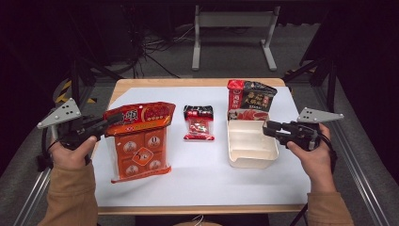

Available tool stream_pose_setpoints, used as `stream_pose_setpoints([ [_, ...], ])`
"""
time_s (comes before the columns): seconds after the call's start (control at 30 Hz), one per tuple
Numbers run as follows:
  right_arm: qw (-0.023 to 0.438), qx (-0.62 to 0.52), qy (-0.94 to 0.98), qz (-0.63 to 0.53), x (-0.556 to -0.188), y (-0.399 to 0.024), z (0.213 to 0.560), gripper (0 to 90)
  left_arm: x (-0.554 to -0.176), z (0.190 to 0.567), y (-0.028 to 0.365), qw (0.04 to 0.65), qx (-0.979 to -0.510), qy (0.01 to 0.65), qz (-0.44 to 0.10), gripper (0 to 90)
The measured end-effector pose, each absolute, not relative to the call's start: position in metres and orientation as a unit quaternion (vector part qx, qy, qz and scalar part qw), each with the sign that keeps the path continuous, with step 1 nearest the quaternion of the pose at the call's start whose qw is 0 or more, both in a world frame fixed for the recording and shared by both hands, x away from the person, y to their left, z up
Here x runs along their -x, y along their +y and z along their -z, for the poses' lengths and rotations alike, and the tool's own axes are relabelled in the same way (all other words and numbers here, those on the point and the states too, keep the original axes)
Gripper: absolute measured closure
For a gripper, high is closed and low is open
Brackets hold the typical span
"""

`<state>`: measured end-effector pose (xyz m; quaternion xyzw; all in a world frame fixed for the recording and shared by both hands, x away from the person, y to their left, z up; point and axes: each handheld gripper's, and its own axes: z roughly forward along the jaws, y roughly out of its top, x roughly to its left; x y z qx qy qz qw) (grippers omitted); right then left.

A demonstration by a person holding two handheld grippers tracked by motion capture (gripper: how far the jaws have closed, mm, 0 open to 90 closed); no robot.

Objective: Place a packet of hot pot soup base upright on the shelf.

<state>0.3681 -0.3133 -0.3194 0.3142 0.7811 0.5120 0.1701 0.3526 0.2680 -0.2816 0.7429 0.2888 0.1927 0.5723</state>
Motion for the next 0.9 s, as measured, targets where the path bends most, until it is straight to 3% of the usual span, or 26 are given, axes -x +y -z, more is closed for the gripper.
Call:
stream_pose_setpoints([
  [0.43, 0.172, -0.269, 0.787, -0.528, -0.371, -0.274, 0.317, 58.8, -0.333, 0.264, 0.245, 0.57, -0.748, 0.25, -0.23, 90.0],
  [0.9, 0.17, -0.201, 0.791, -0.552, -0.377, -0.223, 0.294, 50.7, -0.334, 0.264, 0.221, 0.596, -0.746, 0.219, -0.201, 90.0],
])
